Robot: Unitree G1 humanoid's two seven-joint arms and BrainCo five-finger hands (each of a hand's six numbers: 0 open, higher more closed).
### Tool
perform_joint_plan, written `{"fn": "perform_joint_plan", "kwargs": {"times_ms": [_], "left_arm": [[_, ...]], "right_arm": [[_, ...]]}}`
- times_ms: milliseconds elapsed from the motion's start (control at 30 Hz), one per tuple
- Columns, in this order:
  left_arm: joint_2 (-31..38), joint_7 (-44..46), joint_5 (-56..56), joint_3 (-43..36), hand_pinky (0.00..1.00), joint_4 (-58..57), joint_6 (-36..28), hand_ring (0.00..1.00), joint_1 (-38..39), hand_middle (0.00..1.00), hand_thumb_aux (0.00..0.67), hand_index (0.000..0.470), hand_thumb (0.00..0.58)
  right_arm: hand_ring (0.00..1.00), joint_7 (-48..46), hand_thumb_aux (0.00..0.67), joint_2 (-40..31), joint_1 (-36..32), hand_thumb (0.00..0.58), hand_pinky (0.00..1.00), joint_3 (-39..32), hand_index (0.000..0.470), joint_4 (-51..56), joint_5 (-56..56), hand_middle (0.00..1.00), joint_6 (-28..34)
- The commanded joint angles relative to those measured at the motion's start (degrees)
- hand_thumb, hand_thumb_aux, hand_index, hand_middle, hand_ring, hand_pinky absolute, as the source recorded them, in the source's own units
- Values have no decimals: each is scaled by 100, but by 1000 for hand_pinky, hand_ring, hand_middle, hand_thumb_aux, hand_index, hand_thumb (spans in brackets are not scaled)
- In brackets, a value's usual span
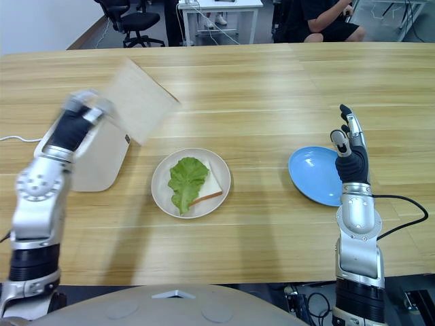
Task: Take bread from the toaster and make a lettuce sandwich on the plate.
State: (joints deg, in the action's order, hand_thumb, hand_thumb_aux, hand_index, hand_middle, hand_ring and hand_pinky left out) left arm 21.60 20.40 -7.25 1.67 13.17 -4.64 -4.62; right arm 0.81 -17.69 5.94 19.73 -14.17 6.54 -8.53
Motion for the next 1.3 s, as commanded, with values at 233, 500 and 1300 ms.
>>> {"fn": "perform_joint_plan", "kwargs": {"times_ms": [233, 500, 1300], "left_arm": [[-298, 1037, -101, -740, 1000, -1904, 171, 1000, -49, 1000, 670, 460, 580], [-333, 1010, 66, -623, 1000, -2678, 376, 1000, -344, 1000, 670, 460, 580], [-454, 874, 256, -524, 1000, -2983, 780, 1000, -563, 1000, 670, 460, 580]], "right_arm": [[0, 22, 0, 8, -58, 0, 0, -107, 0, 246, 57, 0, -66], [0, 108, 0, 76, -62, 0, 0, -347, 0, 316, 228, 0, -114], [0, 36, 0, 101, -69, 0, 0, -1950, 0, 123, 1671, 0, -693]]}}
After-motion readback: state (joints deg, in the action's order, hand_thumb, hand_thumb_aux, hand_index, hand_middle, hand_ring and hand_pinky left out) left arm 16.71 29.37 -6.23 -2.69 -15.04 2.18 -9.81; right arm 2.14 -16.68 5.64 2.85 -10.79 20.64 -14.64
